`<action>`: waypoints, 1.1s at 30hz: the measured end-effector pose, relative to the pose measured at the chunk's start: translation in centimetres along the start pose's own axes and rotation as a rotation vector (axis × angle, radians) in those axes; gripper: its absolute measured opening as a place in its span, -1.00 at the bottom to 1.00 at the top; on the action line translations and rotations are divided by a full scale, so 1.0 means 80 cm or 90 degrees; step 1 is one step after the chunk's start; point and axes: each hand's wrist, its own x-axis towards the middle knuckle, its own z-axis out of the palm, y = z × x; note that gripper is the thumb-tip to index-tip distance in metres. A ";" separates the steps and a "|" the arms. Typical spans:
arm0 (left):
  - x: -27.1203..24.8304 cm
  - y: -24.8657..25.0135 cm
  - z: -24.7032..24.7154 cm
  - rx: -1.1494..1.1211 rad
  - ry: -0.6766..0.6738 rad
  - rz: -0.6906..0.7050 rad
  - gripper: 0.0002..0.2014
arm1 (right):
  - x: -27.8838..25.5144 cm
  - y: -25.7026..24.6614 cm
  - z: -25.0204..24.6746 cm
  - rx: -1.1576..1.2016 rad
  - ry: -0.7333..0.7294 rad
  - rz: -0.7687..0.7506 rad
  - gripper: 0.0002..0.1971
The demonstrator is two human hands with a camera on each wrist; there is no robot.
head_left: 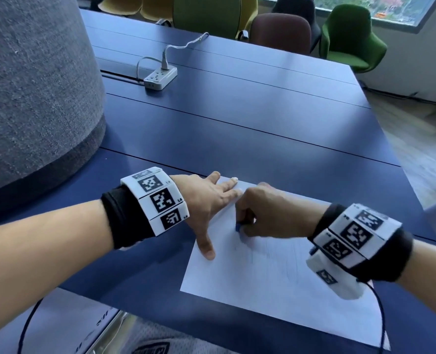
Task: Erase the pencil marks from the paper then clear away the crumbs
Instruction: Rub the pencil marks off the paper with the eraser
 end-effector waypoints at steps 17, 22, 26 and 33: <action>0.000 0.000 0.003 0.001 -0.006 0.004 0.42 | -0.010 -0.002 0.007 0.000 -0.027 -0.010 -0.93; -0.001 -0.002 0.003 -0.007 -0.009 0.009 0.42 | 0.004 0.001 -0.008 -0.014 -0.057 -0.012 -0.91; -0.001 -0.003 0.005 -0.008 -0.002 0.019 0.43 | 0.028 0.029 -0.020 -0.036 0.041 0.041 -0.94; -0.002 -0.001 0.003 -0.015 -0.011 0.009 0.41 | -0.001 -0.005 -0.003 -0.044 -0.064 -0.006 -0.94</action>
